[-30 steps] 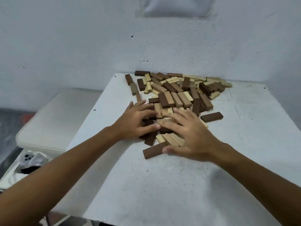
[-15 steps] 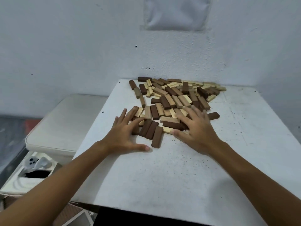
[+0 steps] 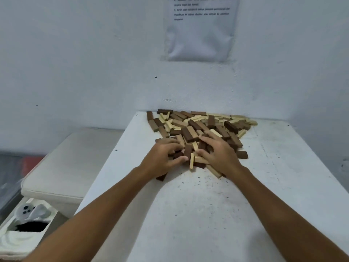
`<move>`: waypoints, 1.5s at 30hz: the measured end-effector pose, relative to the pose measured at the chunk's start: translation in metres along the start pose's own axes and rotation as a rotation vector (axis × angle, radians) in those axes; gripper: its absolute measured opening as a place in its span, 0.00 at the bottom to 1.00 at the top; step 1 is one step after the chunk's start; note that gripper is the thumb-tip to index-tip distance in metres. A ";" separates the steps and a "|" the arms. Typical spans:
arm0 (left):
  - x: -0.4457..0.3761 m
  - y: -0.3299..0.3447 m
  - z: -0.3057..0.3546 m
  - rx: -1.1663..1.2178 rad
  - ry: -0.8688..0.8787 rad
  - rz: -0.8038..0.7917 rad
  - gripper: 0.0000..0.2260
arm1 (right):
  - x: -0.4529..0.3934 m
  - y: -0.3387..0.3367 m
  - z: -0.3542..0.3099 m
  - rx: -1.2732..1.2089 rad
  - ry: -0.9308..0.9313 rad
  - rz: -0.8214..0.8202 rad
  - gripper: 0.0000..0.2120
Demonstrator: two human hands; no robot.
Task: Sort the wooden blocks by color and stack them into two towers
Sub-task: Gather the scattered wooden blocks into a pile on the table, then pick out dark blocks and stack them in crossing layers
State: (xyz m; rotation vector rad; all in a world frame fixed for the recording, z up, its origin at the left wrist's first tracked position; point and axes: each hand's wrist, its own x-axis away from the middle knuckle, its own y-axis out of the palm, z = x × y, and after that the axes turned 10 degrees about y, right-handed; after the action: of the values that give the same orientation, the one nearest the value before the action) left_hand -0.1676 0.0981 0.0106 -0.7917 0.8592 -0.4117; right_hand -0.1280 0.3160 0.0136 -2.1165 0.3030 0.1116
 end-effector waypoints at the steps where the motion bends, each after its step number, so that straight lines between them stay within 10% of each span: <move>1: -0.009 -0.001 -0.003 0.014 0.035 0.005 0.22 | -0.010 -0.004 -0.001 -0.011 0.002 -0.004 0.21; 6: -0.044 -0.014 -0.049 -0.006 -0.159 0.096 0.31 | -0.058 -0.027 0.024 -0.172 0.100 0.085 0.15; 11: -0.067 -0.004 -0.099 -0.166 -0.616 -0.187 0.49 | -0.112 -0.032 0.077 0.099 0.552 -0.002 0.33; 20: -0.098 0.010 -0.073 -0.172 -0.269 -0.287 0.43 | -0.115 -0.014 0.059 0.004 0.214 -0.032 0.22; 29: 0.022 -0.008 -0.031 -0.221 0.132 -0.447 0.43 | 0.010 -0.019 0.046 0.440 -0.151 -0.192 0.43; 39: 0.004 -0.002 -0.011 -0.147 -0.035 -0.276 0.39 | 0.013 -0.039 0.021 0.035 -0.075 0.018 0.23; 45: 0.063 -0.004 0.000 -0.119 -0.133 -0.255 0.37 | 0.086 -0.017 0.033 0.249 -0.092 -0.133 0.27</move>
State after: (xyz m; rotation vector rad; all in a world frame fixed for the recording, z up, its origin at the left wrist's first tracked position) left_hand -0.1302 0.0566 -0.0186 -1.0324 0.6652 -0.5296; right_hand -0.0397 0.3376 -0.0075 -1.8726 0.1146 0.0881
